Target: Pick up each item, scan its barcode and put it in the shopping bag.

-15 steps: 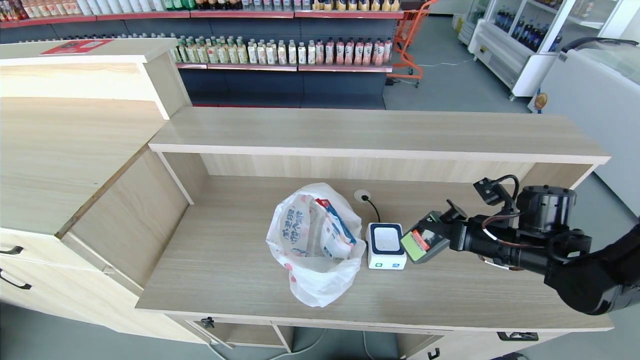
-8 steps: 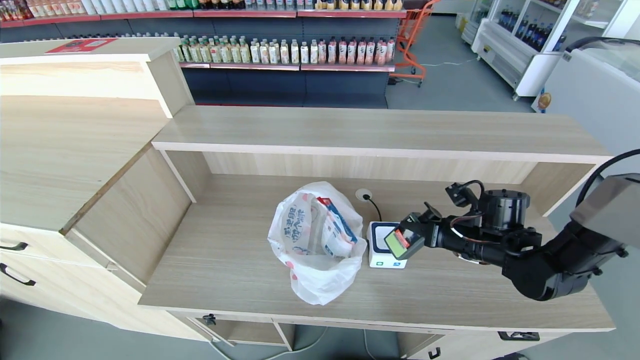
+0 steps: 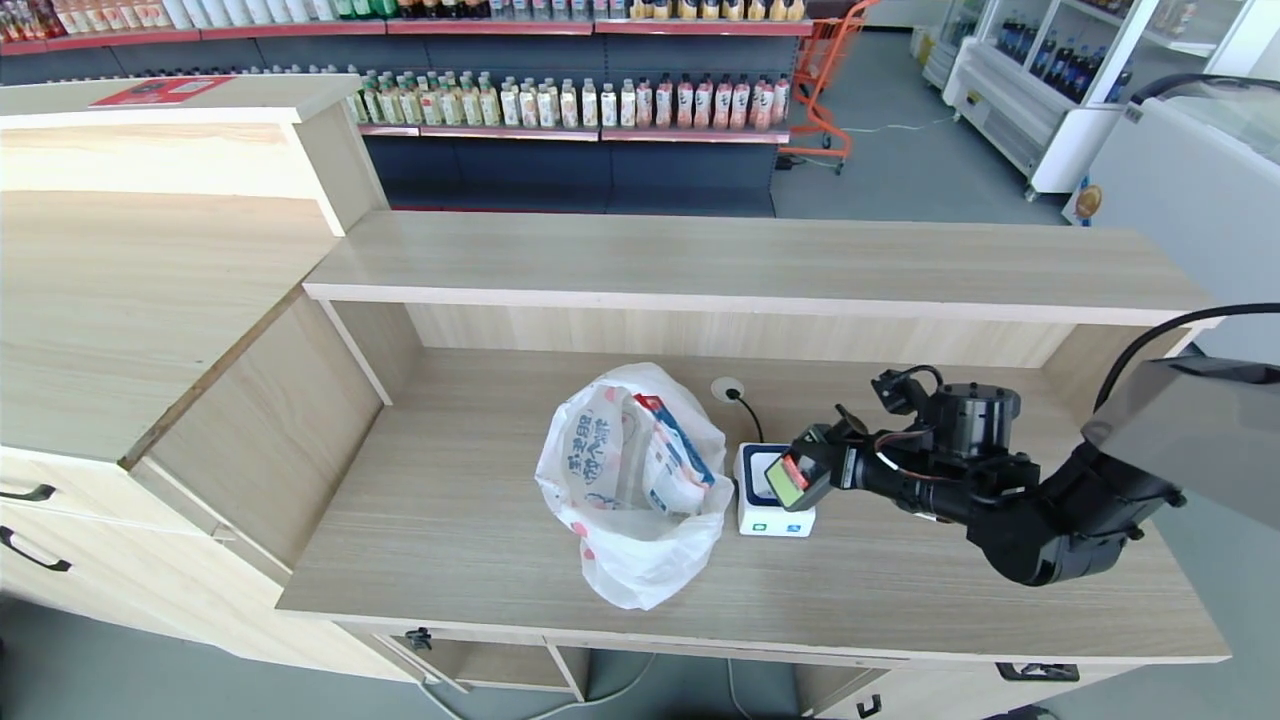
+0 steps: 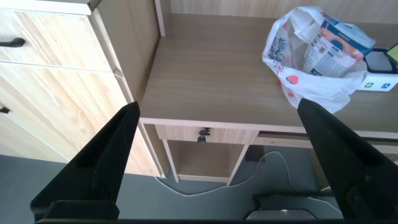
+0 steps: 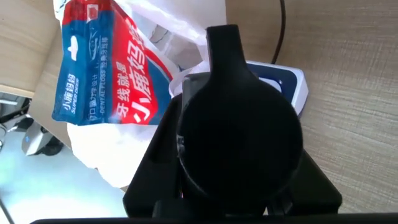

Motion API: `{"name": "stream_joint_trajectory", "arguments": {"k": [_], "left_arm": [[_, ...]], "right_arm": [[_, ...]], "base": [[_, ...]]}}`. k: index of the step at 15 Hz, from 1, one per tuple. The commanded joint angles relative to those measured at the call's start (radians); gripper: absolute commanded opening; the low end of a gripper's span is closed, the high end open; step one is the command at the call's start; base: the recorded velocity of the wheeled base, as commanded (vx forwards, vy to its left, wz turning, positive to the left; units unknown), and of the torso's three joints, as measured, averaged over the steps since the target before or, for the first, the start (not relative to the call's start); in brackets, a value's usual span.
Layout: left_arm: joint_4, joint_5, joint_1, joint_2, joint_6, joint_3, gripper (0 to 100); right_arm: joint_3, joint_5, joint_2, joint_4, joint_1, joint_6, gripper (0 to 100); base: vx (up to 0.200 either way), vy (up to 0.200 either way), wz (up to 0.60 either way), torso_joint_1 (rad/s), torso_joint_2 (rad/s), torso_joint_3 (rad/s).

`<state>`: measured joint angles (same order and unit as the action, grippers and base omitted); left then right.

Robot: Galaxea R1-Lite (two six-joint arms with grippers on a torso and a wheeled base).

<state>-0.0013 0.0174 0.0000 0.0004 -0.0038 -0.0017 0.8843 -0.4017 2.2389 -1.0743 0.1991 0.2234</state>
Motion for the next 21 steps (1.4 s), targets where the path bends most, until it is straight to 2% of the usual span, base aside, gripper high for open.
{"name": "stream_joint_trajectory", "arguments": {"k": [1, 8, 21], "left_arm": [[0.000, 0.001, 0.000, 0.000, -0.001, 0.000, 100], [0.000, -0.001, 0.000, 0.000, -0.001, 0.000, 100], [0.000, -0.001, 0.000, 0.000, -0.001, 0.000, 100]], "right_arm": [[0.015, 0.000, 0.037, -0.004, -0.001, -0.001, 0], [0.104, 0.000, 0.091, 0.004, 0.008, 0.001, 0], [0.122, 0.009, 0.102, -0.004, 0.014, 0.013, 0]], "base": [[0.000, 0.000, 0.00, 0.000, 0.00, 0.000], [0.000, 0.000, 0.00, 0.000, 0.00, 0.000], [0.000, 0.000, 0.00, 0.000, 0.00, 0.000]]}}
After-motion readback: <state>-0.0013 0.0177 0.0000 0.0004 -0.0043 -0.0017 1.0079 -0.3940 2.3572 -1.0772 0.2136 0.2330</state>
